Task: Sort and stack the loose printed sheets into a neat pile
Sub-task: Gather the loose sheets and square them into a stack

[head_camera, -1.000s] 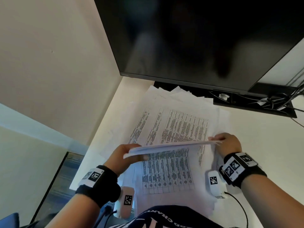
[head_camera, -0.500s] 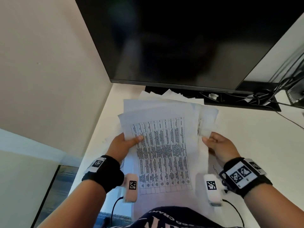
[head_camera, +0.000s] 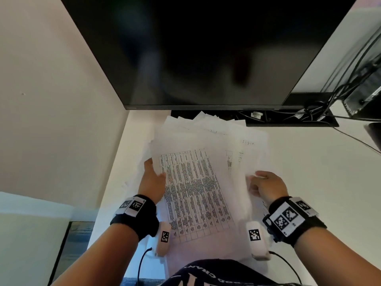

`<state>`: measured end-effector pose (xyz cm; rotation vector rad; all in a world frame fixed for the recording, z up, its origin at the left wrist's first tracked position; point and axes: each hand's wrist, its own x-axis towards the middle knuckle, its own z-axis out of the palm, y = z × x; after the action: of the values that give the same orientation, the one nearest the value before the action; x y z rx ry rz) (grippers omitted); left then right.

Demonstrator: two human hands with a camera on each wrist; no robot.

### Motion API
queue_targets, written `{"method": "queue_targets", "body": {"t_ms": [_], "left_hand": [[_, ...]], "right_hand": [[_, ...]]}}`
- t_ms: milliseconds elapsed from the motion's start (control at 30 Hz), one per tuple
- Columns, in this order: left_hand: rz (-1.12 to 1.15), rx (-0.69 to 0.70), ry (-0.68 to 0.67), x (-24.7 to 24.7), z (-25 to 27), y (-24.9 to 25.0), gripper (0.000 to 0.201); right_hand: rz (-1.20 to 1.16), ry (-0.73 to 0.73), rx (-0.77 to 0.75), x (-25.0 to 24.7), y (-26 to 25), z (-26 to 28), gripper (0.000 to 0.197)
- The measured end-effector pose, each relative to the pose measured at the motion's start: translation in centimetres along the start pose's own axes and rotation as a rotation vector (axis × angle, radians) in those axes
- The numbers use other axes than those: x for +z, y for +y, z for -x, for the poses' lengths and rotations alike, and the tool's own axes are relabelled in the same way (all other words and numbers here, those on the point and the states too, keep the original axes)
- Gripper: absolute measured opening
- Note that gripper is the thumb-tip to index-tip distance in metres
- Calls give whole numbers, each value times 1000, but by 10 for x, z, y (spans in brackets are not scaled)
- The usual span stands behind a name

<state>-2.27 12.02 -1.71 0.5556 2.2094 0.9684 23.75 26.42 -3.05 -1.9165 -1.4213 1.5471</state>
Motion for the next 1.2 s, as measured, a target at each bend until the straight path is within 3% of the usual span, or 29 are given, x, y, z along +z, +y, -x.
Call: {"method": "queue_targets", "body": {"t_ms": [100, 167, 267, 367, 467, 567, 667, 767, 900, 1033, 1200], "left_hand": [[-79, -21, 41, 10, -13, -11, 52], [-73, -66, 7, 19, -9, -7, 49], [-132, -127, -107, 29, 3, 2, 55], [-160, -127, -191, 35, 9, 0, 65], [-149, -133, -212, 29, 9, -8, 62], [-89, -99, -162, 13, 4, -19, 58], [-55, -58, -157, -7, 6, -21, 58], [-11, 29, -171, -22, 15, -21, 26], [10, 145, -182, -28, 29, -26, 32], [158, 156, -103, -27, 35, -31, 54], [525, -25, -90, -23, 41, -24, 39]], "right_hand": [[9, -8, 1, 7, 2, -5, 33], [91, -39, -34, 11, 0, -4, 16], [209, -36, -60, 15, -1, -2, 33], [212, 4, -85, 16, -1, 1, 40], [145, 23, -87, 8, -1, 0, 38], [125, 49, -117, -5, -2, -4, 25], [67, 63, -130, -16, -6, 0, 26], [-31, 75, -106, -24, -8, 4, 22], [-63, 93, -95, -33, 8, -13, 21], [-172, 3, -51, -35, 36, -34, 16], [-435, -21, 63, -24, 27, 0, 23]]}}
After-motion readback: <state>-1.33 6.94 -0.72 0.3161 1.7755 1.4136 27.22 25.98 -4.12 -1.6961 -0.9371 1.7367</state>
